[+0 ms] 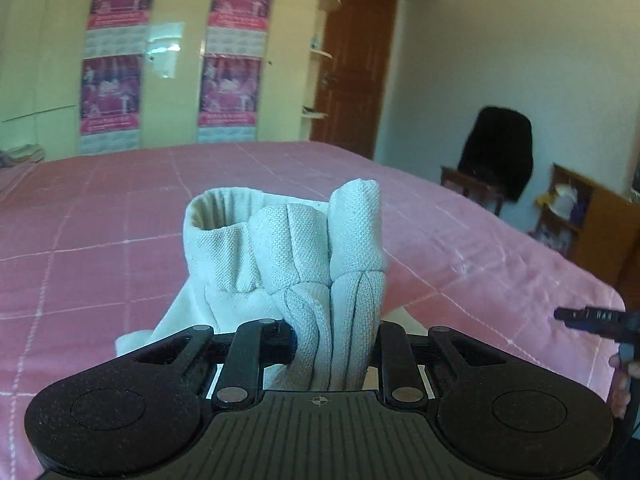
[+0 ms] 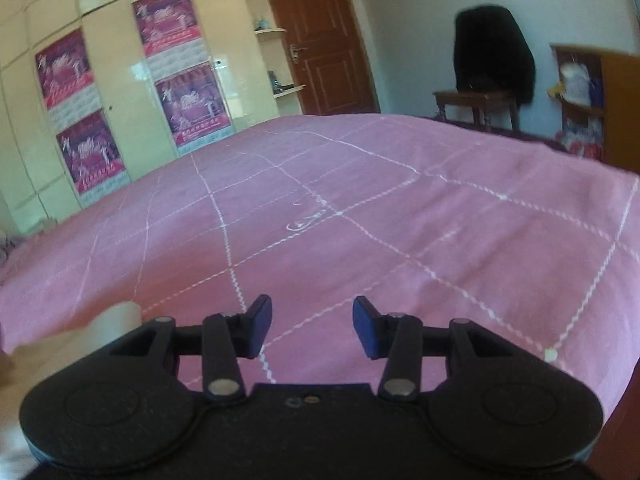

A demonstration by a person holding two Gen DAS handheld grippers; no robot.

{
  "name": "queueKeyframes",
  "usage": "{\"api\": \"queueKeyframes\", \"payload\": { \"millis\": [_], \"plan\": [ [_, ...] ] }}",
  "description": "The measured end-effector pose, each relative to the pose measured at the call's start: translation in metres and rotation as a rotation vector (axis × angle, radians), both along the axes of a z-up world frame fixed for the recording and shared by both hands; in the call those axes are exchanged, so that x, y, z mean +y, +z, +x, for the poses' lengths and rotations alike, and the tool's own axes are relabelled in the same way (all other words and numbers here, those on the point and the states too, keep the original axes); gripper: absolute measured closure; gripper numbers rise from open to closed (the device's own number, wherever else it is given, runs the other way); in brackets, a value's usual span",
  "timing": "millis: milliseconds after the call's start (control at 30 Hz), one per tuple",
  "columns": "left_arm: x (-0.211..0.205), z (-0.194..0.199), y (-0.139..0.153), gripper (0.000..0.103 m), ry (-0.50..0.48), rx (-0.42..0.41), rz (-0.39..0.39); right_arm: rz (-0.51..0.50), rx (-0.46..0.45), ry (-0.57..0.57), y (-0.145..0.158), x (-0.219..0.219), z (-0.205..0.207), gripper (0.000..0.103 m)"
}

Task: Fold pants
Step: 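Grasp the waistband end with the left gripper and lift it up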

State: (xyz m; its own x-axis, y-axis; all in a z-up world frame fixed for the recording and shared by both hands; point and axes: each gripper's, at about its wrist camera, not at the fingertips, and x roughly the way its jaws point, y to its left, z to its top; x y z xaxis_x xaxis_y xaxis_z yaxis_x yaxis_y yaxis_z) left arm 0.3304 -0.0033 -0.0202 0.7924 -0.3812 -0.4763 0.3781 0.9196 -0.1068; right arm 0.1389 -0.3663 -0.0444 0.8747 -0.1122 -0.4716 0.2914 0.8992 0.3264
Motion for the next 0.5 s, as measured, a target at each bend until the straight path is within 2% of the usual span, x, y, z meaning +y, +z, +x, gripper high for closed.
{"api": "queueKeyframes", "payload": {
  "millis": [33,133,167,267,333,367,400,433,500],
  "plan": [
    [-0.018,0.002,-0.001,0.083,-0.029,0.013,0.032,0.06,-0.021,-0.013,-0.002,-0.012,-0.002,0.056],
    [-0.068,-0.004,-0.004,0.083,-0.116,0.034,0.143,0.134,-0.035,-0.044,-0.008,-0.028,-0.002,0.054],
    [-0.085,-0.018,-0.008,0.083,-0.143,0.046,0.166,0.159,-0.037,-0.043,-0.01,-0.031,-0.001,0.054],
    [-0.121,-0.029,-0.021,0.082,-0.182,0.093,0.264,0.208,-0.042,-0.042,-0.016,-0.038,0.001,0.054],
    [-0.137,-0.032,-0.036,0.08,-0.213,0.155,0.331,0.228,-0.045,-0.041,-0.018,-0.04,0.0,0.054],
    [-0.148,-0.037,-0.041,0.075,-0.237,0.163,0.375,0.236,-0.045,-0.039,-0.019,-0.041,0.001,0.054],
    [-0.155,-0.045,-0.043,0.054,-0.277,0.15,0.389,0.243,-0.044,-0.038,-0.02,-0.041,0.002,0.054],
    [-0.156,-0.052,-0.041,0.036,-0.314,0.137,0.353,0.25,-0.042,-0.037,-0.02,-0.041,0.0,0.054],
    [-0.138,-0.058,-0.033,0.033,-0.312,0.138,0.19,0.26,-0.036,-0.04,-0.021,-0.041,0.001,0.054]
  ]
}}
